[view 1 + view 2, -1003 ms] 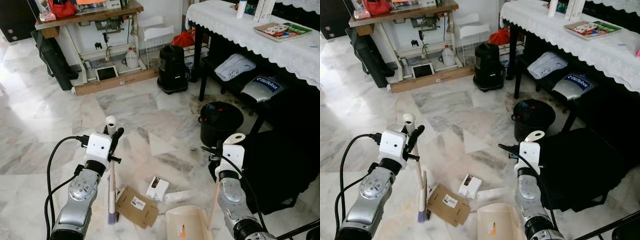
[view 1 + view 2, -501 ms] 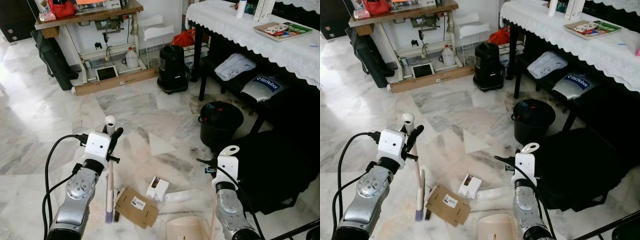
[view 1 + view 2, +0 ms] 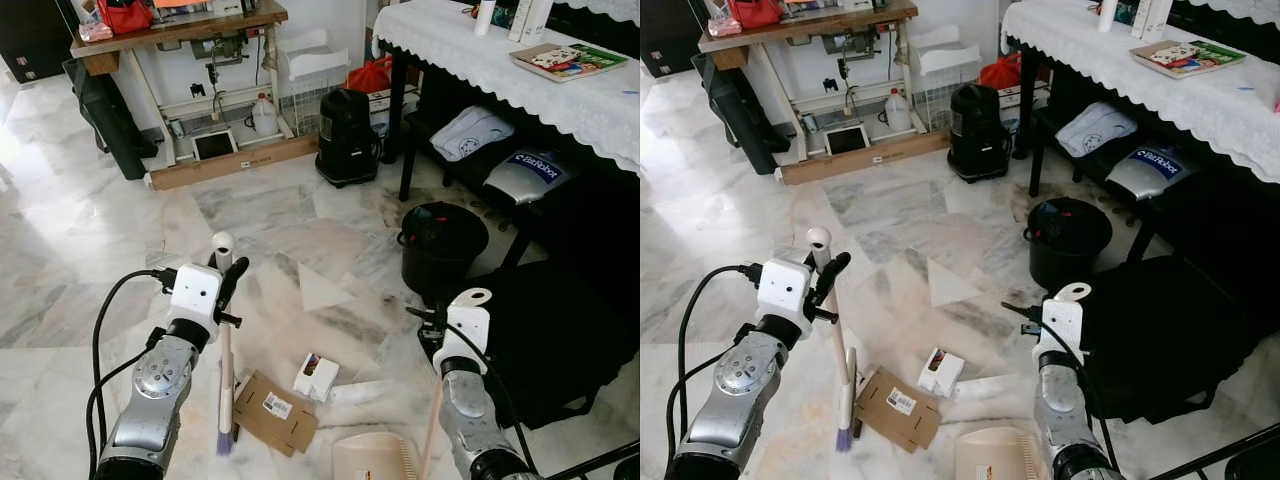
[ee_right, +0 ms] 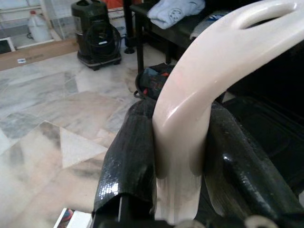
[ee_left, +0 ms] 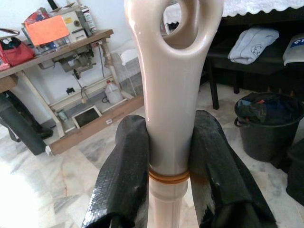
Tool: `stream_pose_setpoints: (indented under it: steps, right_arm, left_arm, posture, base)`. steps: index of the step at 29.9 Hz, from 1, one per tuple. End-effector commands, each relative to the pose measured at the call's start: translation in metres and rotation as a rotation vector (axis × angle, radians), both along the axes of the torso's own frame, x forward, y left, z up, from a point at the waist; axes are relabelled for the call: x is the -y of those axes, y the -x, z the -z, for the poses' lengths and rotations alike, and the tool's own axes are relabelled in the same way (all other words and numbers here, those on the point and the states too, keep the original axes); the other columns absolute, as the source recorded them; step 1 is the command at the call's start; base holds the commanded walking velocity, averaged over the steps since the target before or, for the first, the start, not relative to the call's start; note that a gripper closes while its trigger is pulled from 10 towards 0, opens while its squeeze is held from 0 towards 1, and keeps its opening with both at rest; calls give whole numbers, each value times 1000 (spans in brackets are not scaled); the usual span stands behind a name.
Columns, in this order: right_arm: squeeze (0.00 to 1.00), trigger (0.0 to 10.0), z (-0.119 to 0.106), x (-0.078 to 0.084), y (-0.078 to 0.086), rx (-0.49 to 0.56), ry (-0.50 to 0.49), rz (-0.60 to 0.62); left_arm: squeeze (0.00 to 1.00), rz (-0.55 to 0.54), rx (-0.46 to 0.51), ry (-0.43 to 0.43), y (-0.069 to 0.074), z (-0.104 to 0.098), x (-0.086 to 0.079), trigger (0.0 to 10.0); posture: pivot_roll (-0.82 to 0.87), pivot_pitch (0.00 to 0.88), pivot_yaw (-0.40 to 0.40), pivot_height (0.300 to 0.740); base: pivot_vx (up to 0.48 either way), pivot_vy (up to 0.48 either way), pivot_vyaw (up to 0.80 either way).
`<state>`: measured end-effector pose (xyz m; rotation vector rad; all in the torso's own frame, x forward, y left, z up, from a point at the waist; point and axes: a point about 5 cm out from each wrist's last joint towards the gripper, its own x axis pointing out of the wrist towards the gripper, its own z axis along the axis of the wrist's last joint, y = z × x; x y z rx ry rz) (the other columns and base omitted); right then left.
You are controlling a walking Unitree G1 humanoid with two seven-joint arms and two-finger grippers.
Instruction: Sweep floor
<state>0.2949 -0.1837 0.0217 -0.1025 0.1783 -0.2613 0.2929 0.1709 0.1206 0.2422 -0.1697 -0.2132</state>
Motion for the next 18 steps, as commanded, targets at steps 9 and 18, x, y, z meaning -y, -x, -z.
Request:
stream_pose_setpoints:
  steps: [9, 18]
  right_arm:
    - [0, 10000, 20, -2, 5, -224, -91, 17]
    - [0, 10000, 20, -10, 0, -308, -89, -33]
  left_arm:
    - [0, 12, 30, -3, -3, -10, 1, 10000]
    - [0, 14, 23, -2, -3, -9, 1, 10000]
  posture:
    - [130, 56, 90, 740]
    - [132, 57, 87, 740]
  base:
    - [0, 0, 0]
    - [0, 0, 0]
